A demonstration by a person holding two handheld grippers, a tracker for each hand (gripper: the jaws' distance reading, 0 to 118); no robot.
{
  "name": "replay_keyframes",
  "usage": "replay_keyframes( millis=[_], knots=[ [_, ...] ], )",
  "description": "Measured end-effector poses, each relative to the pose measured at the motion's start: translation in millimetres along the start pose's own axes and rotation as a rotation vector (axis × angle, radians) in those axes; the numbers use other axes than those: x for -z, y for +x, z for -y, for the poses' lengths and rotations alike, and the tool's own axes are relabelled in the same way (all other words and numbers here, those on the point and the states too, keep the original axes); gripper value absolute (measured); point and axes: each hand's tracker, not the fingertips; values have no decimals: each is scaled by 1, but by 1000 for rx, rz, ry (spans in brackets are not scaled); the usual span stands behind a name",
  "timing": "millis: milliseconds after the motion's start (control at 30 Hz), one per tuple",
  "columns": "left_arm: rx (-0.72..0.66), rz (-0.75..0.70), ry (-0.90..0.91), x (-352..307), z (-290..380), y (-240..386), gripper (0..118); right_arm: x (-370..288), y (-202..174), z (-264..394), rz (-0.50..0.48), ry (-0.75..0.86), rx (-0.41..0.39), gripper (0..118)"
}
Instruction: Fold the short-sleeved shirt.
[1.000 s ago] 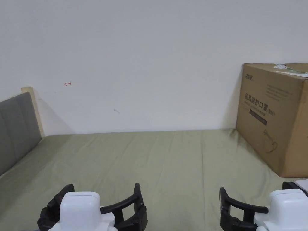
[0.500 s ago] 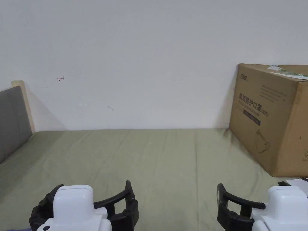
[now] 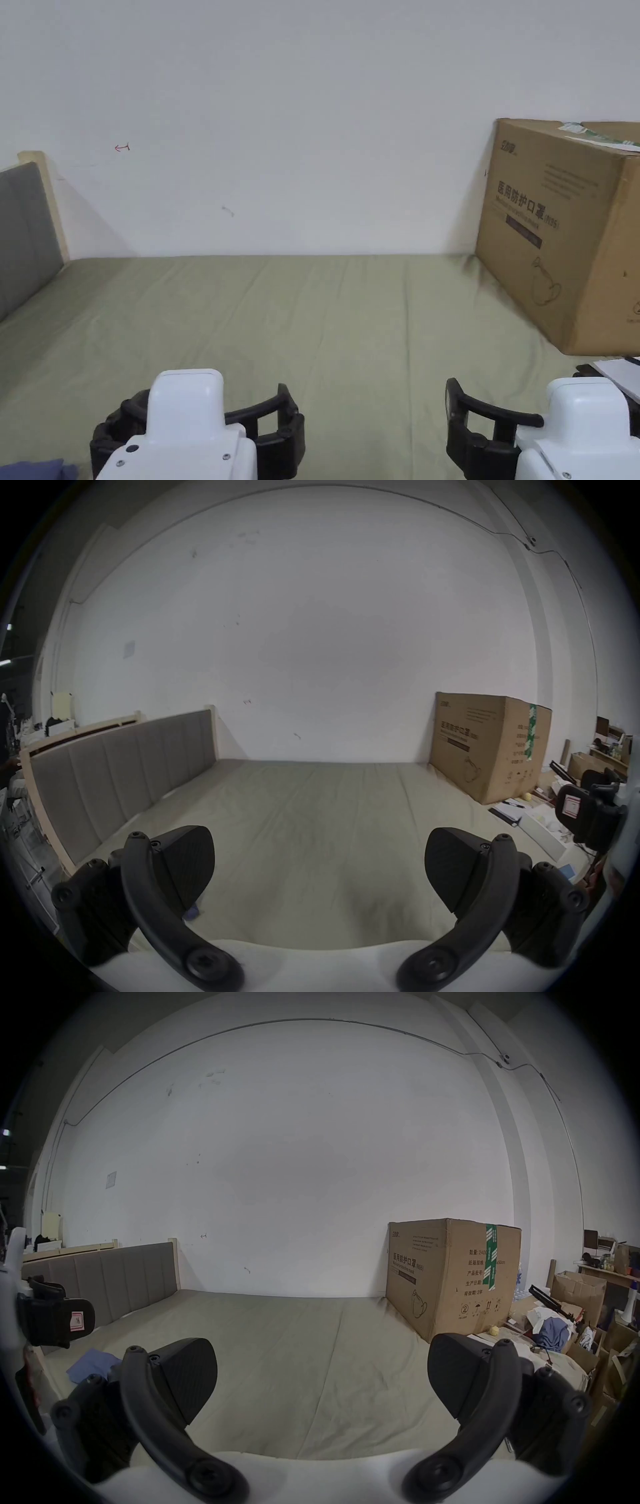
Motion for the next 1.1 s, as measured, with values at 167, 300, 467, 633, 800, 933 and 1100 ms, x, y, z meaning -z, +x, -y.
replay_keyframes(
  millis=[167, 300, 467, 633, 800, 933, 1100],
  knots=[
    [-56, -28, -2, 2, -3, -4, 117, 0, 1, 1, 0, -6, -2, 118],
    [-34, -75, -15, 7, -3, -1, 117, 1, 2, 1, 0, -9, 2, 118],
    [-38, -64, -23, 5, 0, -1, 118, 2, 1, 3, 1, -12, -2, 118],
    [-25, -76, -37, 7, 4, 0, 118, 2, 0, 5, -1, -16, -7, 118],
    [-32, -71, -43, 6, 1, -1, 118, 4, 0, 4, -4, -17, -8, 118],
    [-31, -63, -36, 4, -1, -2, 118, 3, -1, 1, -9, -15, -14, 118],
    [-42, -53, -33, 1, -4, -2, 117, 2, -1, 0, -15, -15, -20, 118]
  ],
)
